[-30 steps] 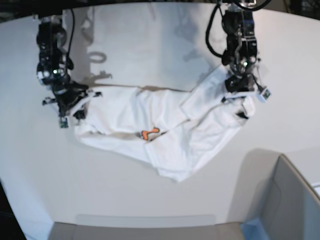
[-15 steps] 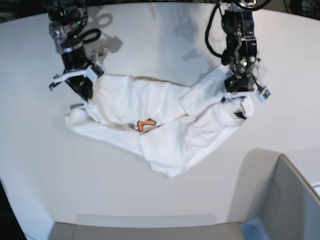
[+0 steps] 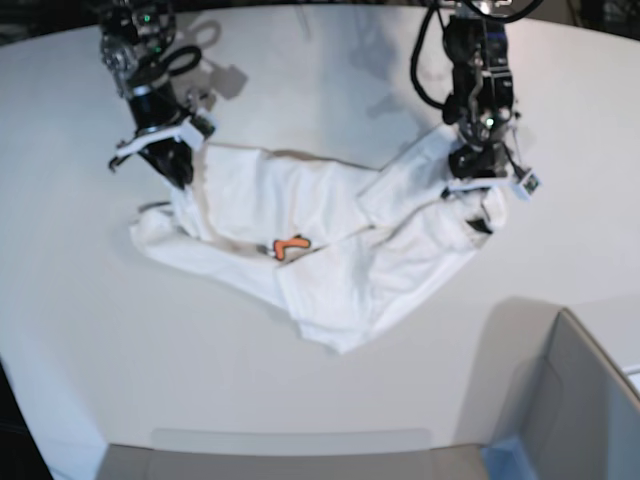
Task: Layout the t-shirt on the table in an organized manner, then fold the t-shirt properly
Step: 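Lower the right gripper onto the shirt's opposite edge and grasp it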
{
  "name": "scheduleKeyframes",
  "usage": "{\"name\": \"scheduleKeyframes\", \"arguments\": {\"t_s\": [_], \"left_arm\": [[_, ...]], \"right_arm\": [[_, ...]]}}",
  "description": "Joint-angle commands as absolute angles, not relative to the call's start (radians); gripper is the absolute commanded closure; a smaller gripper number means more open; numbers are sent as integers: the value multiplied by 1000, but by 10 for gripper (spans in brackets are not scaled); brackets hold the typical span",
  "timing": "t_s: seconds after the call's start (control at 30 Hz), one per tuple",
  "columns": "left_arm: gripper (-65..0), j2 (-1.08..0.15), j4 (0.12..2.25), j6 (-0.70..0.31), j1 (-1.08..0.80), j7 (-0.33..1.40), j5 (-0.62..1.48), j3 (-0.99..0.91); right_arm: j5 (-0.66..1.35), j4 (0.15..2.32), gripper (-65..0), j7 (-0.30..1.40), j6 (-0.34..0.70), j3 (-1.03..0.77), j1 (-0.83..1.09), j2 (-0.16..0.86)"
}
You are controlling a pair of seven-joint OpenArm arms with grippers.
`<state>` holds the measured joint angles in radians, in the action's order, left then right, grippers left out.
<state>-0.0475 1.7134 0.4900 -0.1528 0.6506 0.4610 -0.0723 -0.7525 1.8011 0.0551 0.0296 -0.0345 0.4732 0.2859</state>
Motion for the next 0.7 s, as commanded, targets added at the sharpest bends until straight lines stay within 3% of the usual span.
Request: {"name": "scheduleKeyframes", "arguments": {"t_s": [0.0,0.33,0.67], "left_arm": [[0,-48,1728,489,-145,641,455,-73],[0,-48,1728,489,-145,641,456,-73],[0,-48,1727,489,-145,641,460,-73]], "right_arm": [[-753,1810,-46,35,13,-38,464,289],[-751,1779,-297,33,13,-33,466,277],[-751,1770,-300,36,13,31,424,274]]}}
